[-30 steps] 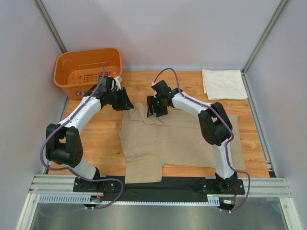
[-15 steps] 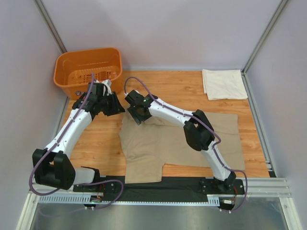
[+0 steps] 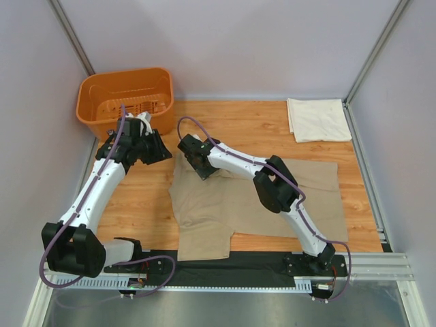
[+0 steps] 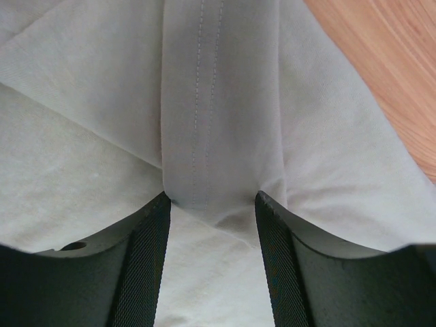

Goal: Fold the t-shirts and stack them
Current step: Fold the tshirt

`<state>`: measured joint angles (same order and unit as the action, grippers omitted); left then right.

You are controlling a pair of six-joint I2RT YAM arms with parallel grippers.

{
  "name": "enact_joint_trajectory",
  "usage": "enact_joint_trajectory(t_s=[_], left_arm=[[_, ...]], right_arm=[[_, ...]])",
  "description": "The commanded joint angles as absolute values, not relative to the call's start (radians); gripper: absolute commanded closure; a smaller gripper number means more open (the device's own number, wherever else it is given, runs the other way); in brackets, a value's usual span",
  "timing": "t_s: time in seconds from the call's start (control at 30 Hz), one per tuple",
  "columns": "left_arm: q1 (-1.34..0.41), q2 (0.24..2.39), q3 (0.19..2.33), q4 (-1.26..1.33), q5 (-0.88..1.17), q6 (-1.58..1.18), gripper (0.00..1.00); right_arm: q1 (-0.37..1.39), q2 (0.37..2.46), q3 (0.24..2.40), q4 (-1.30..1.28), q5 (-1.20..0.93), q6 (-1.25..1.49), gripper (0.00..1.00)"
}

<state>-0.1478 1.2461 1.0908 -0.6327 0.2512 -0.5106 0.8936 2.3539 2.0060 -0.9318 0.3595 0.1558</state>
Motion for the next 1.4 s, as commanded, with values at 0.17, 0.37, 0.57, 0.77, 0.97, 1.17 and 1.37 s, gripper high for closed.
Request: enact_joint_trajectory(t_s=[0.17,0.37,0.57,0.77,0.97,1.17,1.37], left_arm=[[-0.135,1.223,1.077,-0.641,0.253,-0.503,0.61],[-0.133,1.246,1.075,-0.629,0.265,-0.503,0.61],[-0.135,1.301,1.071,-0.597,0.331,-0.502,0.61],[-0.138,1.370,1.080,-0.540,0.431,-0.491,0.50],[-0.170,1.472,1.140,-0.506,0.459,-0.486,0.50],[-0.186,1.574,1.155,-0.408,0.407,-0.606,0.54],[-0.189,1.716,1.186,-0.249,0.406,-0.727,0.52]], right_arm=[[0.867,2.316,2.019,-0.946,0.436,0.153,0.46],[0.828,2.264,1.979,-0.936,0.486,0.132,0.45],[0.755,2.237,1.971,-0.922,0.511,0.103,0.42],[0.729,2.130,1.934,-0.945,0.339,0.170,0.33],[0.677,2.004,1.786,-0.847,0.072,0.354,0.27],[0.499,1.979,1.547,-0.568,-0.354,0.720,0.34],[0.430,1.970,1.424,-0.348,-0.526,0.969,0.36]])
